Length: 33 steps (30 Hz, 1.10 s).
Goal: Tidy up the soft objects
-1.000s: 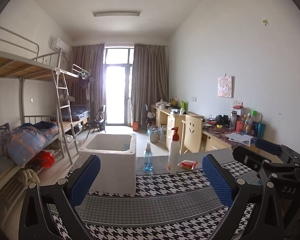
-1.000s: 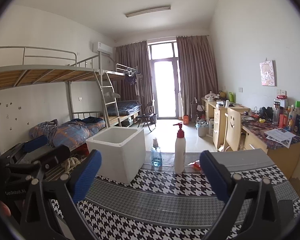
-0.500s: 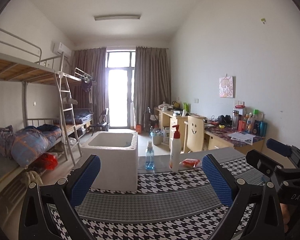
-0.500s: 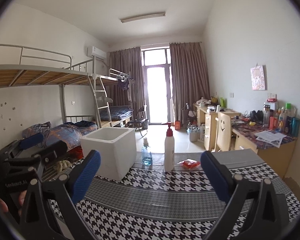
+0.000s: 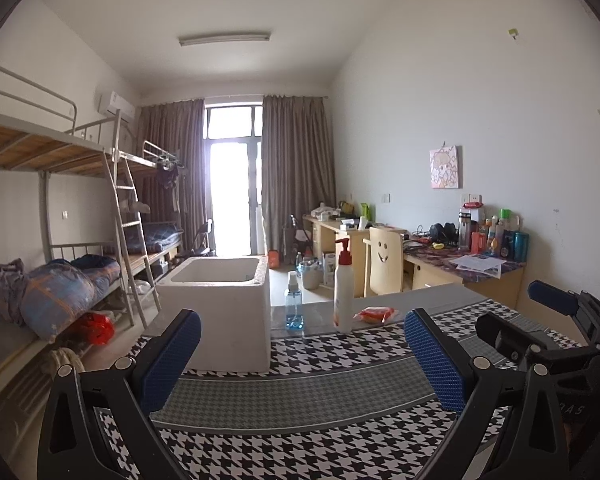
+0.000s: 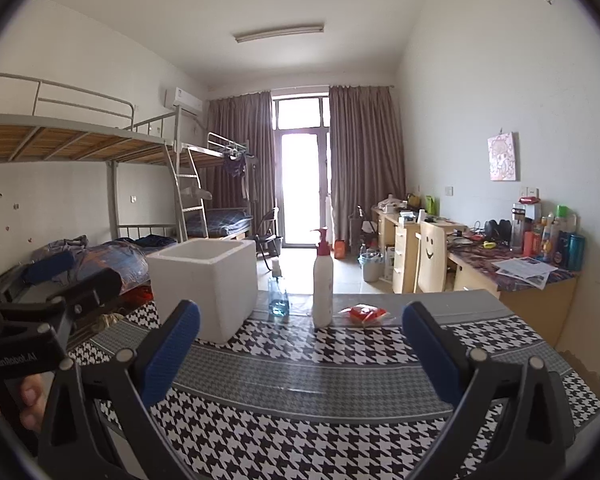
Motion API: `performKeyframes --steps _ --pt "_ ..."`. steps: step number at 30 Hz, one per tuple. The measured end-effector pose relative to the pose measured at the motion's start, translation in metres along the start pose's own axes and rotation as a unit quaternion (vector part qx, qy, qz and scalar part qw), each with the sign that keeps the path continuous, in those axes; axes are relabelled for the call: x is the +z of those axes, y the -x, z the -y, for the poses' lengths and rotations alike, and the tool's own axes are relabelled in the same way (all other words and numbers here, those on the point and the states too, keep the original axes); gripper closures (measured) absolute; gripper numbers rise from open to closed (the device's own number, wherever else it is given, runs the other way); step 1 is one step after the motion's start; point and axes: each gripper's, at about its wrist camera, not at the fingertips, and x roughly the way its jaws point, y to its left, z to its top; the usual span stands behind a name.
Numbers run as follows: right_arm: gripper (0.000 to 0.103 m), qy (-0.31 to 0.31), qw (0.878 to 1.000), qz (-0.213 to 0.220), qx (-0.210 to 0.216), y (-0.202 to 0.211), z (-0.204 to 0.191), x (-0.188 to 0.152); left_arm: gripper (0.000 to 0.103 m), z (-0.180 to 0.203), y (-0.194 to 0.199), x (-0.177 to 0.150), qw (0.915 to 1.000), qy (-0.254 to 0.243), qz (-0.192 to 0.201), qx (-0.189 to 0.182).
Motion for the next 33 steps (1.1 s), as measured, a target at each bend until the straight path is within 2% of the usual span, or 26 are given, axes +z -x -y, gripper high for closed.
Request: performKeyframes --steps 4,25,33 --pt "0.001 0.017 1.0 -0.005 -0.006 0.0 -0.003 -0.005 0.001 0.0 -0.001 -0.004 1.0 0.005 -0.006 -0.002" --pt "0.001 0.0 1.0 -0.002 0.014 0.014 0.001 -0.022 0.001 -0.008 -0.002 -0.031 0.9994 0.012 -0.031 0.009" --pt "0.001 -0.005 1.0 -0.008 0.022 0.012 -0.001 -0.026 0.001 -0.006 0.002 -0.035 0.9995 0.005 -0.028 0.012"
